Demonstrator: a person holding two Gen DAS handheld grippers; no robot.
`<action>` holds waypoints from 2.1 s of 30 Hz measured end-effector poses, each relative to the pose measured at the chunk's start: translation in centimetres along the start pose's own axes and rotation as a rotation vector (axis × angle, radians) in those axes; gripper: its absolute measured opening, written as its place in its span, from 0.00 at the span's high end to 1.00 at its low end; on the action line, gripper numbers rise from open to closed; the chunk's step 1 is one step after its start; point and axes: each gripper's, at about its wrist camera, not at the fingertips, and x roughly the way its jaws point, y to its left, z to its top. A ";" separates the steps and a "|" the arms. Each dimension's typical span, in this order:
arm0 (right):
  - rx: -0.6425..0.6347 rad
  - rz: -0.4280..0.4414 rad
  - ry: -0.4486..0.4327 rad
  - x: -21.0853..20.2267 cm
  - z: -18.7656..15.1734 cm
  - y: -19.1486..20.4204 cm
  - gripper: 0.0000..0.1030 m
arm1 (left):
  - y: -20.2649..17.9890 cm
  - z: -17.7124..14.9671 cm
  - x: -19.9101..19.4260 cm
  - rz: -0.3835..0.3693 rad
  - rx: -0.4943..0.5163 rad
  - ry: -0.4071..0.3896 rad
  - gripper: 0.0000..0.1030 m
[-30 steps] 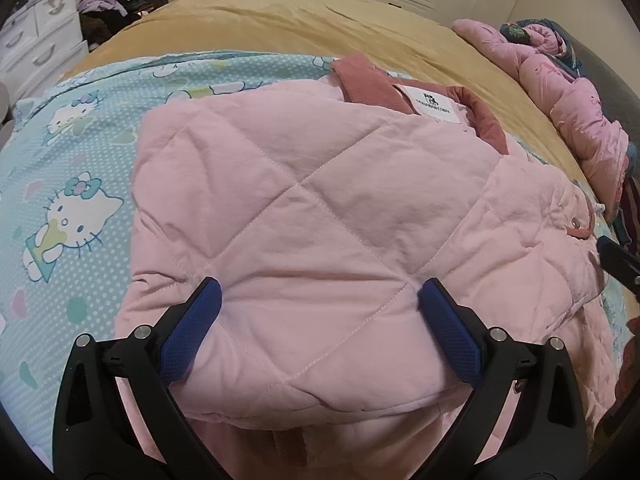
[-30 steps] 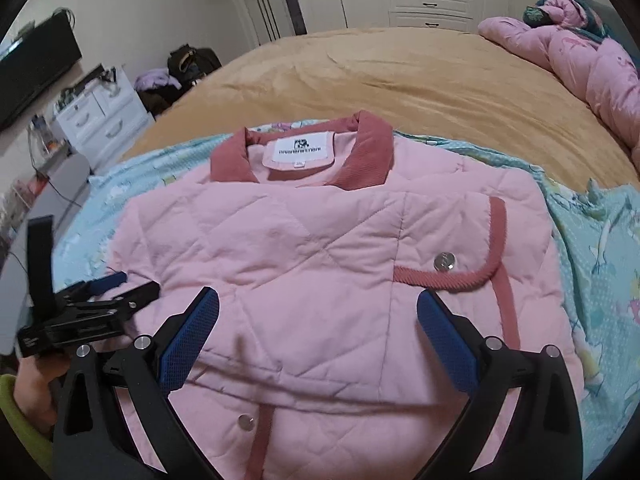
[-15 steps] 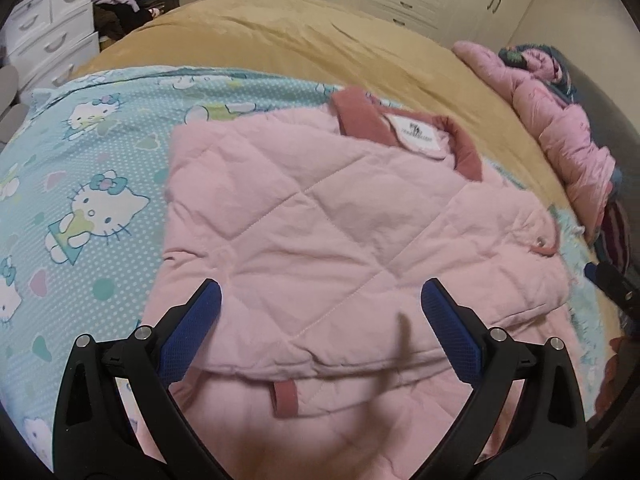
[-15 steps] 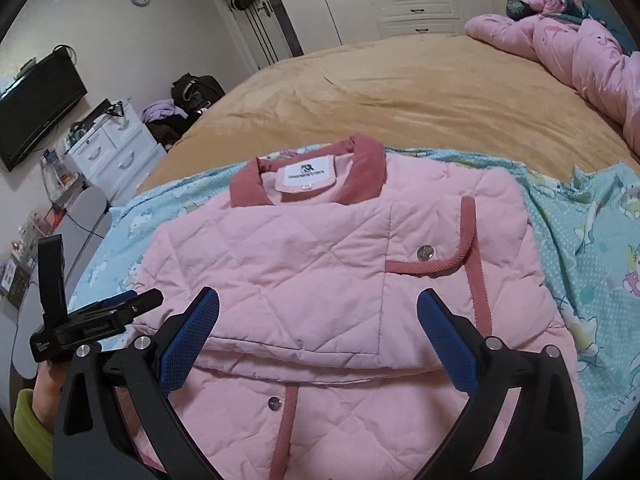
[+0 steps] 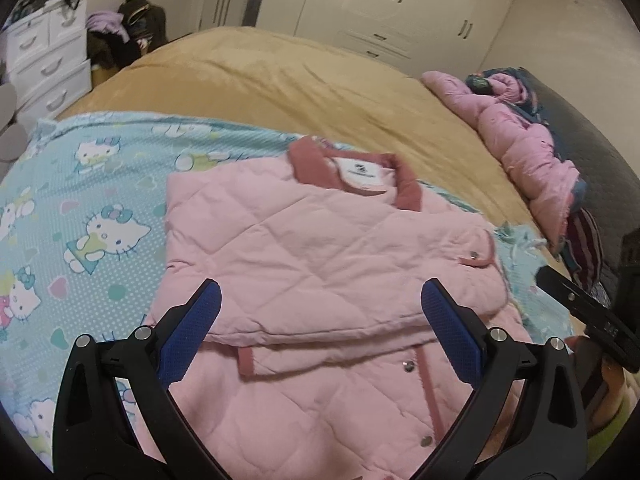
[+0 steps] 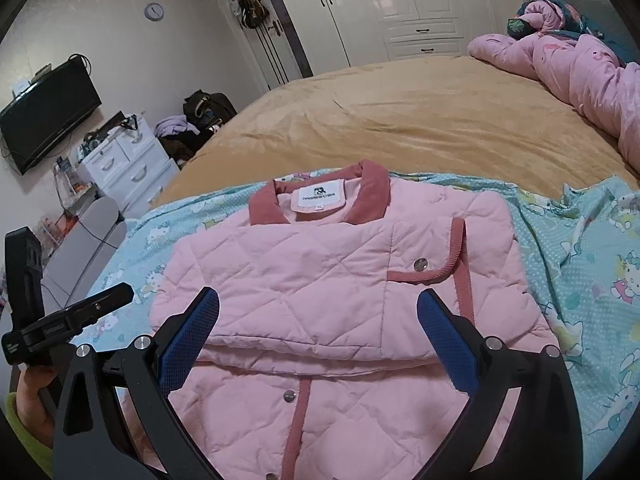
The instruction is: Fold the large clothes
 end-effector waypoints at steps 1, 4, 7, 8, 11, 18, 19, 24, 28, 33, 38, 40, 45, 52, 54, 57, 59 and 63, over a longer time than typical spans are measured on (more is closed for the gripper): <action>-0.002 0.001 -0.006 -0.3 0.0 0.1 0.04 | -0.2 0.0 -0.3 -0.002 0.006 -0.004 0.09; -0.007 0.008 -0.022 -1.2 -0.1 0.6 0.04 | -1.1 -0.1 -1.6 -0.015 0.031 -0.021 0.09; -0.013 0.019 -0.036 -2.3 -0.2 1.0 0.04 | -1.8 -0.2 -2.9 -0.023 0.054 -0.043 0.09; -0.014 0.022 -0.042 -2.6 -0.2 1.2 0.04 | -2.0 -0.3 -3.3 -0.025 0.063 -0.050 0.09; -0.016 0.033 -0.060 -3.7 -0.4 1.5 0.04 | -2.7 -0.6 -4.6 -0.021 0.083 -0.067 0.09; -0.042 0.037 -0.107 -6.5 -0.9 2.4 0.04 | -3.3 -1.6 -7.3 -0.025 0.096 -0.111 0.09; -0.045 0.037 -0.113 -6.8 -1.1 2.5 0.04 | -3.3 -1.8 -7.6 -0.022 0.096 -0.113 0.09; -0.067 0.041 -0.145 -8.9 -1.7 2.9 0.04 | -3.2 -3.0 -8.8 -0.001 0.107 -0.125 0.09; -0.086 0.042 -0.161 -10.2 -2.3 3.2 0.04 | -3.0 -4.0 -9.5 -0.003 0.104 -0.131 0.09; -0.096 0.030 -0.169 -11.6 -3.3 3.2 0.04 | -3.0 -5.2 -10.1 0.003 0.115 -0.130 0.09; -0.098 0.013 -0.162 -12.2 -4.4 2.9 0.04 | -3.3 -6.5 -10.8 0.011 0.131 -0.133 0.09; -0.099 0.013 -0.154 -12.5 -4.9 2.8 0.04 | -3.5 -7.2 -11.0 0.015 0.139 -0.133 0.09; -0.100 -0.005 -0.137 -13.1 -6.3 2.1 0.04 | -3.5 -8.6 -11.4 0.033 0.153 -0.132 0.09; -0.099 -0.014 -0.113 -13.6 -8.3 1.2 0.04 | -3.2 -10.7 -11.6 0.046 0.159 -0.122 0.09; -0.101 -0.021 -0.108 -13.8 -8.9 1.0 0.04 | -3.2 -11.3 -11.7 0.053 0.165 -0.119 0.09; -0.106 -0.027 -0.091 -14.0 -10.0 0.6 0.04 | -3.0 -12.3 -11.9 0.062 0.168 -0.117 0.09; -0.106 -0.033 -0.082 -14.0 -10.6 0.3 0.04 | -3.0 -13.0 -12.0 0.062 0.168 -0.114 0.09; -0.103 -0.047 -0.056 -14.1 -12.0 -0.4 0.04 | -2.9 -14.3 -12.1 0.070 0.166 -0.109 0.09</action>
